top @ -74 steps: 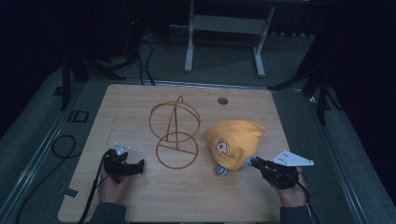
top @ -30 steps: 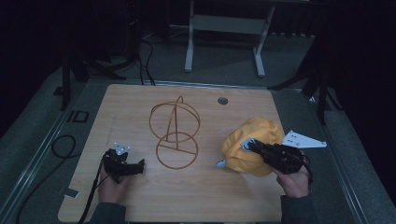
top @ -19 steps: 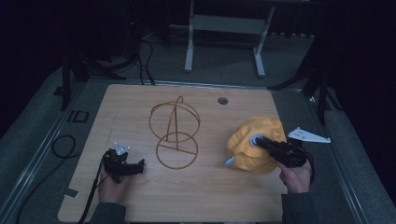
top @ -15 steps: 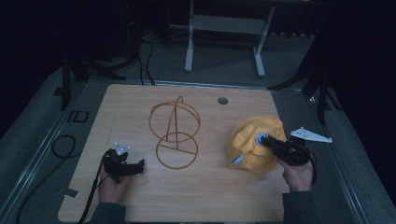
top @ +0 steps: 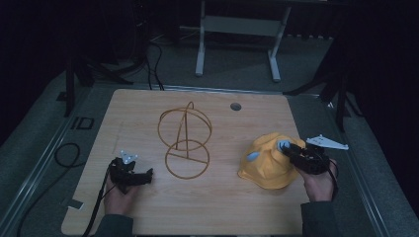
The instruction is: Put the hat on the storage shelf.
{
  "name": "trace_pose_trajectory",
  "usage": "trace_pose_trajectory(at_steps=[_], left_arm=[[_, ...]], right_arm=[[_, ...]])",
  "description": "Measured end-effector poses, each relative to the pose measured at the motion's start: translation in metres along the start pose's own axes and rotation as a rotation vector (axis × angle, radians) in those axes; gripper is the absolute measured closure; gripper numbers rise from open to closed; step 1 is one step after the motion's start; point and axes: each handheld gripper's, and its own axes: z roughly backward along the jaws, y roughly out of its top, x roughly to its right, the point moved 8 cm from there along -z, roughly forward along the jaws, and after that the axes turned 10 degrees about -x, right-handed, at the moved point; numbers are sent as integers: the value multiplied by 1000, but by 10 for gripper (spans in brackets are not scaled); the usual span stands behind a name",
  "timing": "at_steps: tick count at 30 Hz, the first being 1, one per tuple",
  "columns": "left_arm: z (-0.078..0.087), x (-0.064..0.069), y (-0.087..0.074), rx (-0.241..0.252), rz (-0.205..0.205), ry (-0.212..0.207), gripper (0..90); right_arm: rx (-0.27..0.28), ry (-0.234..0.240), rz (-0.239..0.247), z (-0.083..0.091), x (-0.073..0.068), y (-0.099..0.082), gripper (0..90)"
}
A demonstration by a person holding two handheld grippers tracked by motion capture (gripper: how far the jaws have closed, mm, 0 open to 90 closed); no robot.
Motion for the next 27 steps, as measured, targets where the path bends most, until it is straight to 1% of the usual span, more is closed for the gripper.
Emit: trace_pose_trajectory(at_steps=[3, 6, 8, 9, 10, 11, 12, 13, 18, 20, 21, 23, 24, 25, 27], left_arm=[[0, 0, 0, 1, 0, -1, 8], [0, 0, 0, 0, 0, 0, 8], [0, 0, 0, -1, 0, 0, 8], [0, 0, 0, -1, 0, 0, 8], [0, 0, 0, -1, 0, 0, 8], [0, 0, 0, -1, 0, -1, 8], [0, 0, 0, -1, 0, -1, 8], [0, 0, 0, -1, 0, 0, 8], [0, 0, 0, -1, 0, 0, 8], [0, 0, 0, -1, 0, -1, 8], [0, 0, 0, -1, 0, -1, 8], [0, 0, 0, -1, 0, 0, 8], [0, 0, 0, -1, 0, 0, 8], [0, 0, 0, -1, 0, -1, 9], [0, 0, 0, -1, 0, -1, 8]], right_arm=[[7, 2, 5, 2, -1, 2, 606], [0, 2, 38, 2, -4, 4, 590], [-1, -1, 42, 1, -4, 5, 582], [-3, 3, 56, -1, -6, 5, 567], [-3, 3, 56, -1, -6, 5, 567], [-15, 0, 70, -3, -6, 5, 548], [-15, 0, 70, -3, -6, 5, 548], [-22, 1, 87, -5, -8, 6, 521], [-37, 0, 120, -10, -12, 9, 462], [-44, -2, 137, -13, -14, 12, 420], [-52, 4, 144, -16, -15, 14, 375], [-67, 18, 143, -19, -15, 15, 348], [-67, 18, 143, -19, -15, 15, 348], [-78, 14, 147, -23, -15, 15, 308], [-82, 16, 147, -25, -15, 16, 292]])
